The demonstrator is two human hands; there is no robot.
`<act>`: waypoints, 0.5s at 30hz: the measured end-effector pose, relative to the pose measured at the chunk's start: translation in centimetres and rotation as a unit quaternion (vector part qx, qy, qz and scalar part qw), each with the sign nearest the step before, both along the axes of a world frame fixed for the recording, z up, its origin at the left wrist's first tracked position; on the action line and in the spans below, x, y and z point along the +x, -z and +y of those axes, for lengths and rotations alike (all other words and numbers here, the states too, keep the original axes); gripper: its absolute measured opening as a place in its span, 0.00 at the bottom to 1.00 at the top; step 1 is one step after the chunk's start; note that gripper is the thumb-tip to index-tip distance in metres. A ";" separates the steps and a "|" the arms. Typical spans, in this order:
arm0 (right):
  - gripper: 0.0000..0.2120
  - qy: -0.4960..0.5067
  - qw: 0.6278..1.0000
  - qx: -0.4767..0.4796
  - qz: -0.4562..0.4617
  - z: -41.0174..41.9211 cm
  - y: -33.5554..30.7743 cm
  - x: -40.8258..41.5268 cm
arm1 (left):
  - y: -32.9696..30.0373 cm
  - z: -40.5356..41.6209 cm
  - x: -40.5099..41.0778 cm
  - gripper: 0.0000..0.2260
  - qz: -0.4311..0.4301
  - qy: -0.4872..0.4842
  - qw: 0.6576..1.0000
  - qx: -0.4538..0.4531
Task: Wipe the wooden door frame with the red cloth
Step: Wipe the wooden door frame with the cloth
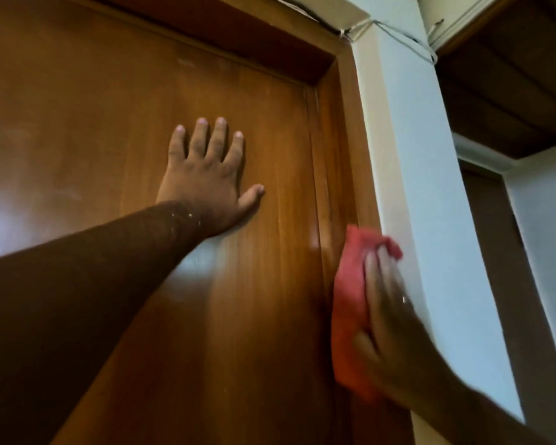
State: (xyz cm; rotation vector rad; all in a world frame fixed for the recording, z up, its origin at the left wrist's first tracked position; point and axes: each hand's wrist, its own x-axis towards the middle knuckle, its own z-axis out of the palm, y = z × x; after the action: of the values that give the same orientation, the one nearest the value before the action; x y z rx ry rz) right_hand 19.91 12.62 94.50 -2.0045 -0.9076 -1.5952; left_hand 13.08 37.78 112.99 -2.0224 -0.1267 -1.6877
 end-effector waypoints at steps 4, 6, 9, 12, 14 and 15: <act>0.36 0.005 1.000 -0.001 0.023 0.1 -0.6 -1.1 | 0.9 -0.3 -0.6 0.38 0.011 0.010 1.000 -0.004; 0.39 0.024 0.999 0.009 0.029 0.2 -5.3 -1.4 | 2.1 -0.5 -0.9 0.36 0.006 0.029 0.999 -0.013; 0.42 0.041 0.996 0.013 0.076 0.4 -13.4 -1.1 | 5.4 -1.1 -1.0 0.36 0.011 0.045 0.998 -0.034; 0.41 0.038 0.994 0.009 0.100 0.6 -18.6 -1.4 | 10.9 -2.0 -0.5 0.37 0.038 0.071 0.995 -0.056; 0.41 0.047 0.994 0.002 0.094 0.4 -19.6 -1.3 | 14.4 -2.0 -0.2 0.38 0.052 0.066 0.995 -0.056; 0.41 0.052 0.995 0.000 0.085 0.4 -19.3 -1.2 | 15.6 -1.8 0.0 0.38 0.055 0.055 0.996 -0.046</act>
State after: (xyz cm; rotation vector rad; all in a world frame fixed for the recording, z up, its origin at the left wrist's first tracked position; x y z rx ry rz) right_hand 18.74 13.04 113.85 -2.1806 -0.7495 -1.4494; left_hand 13.05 35.93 97.38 -2.2231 -0.0564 -1.6577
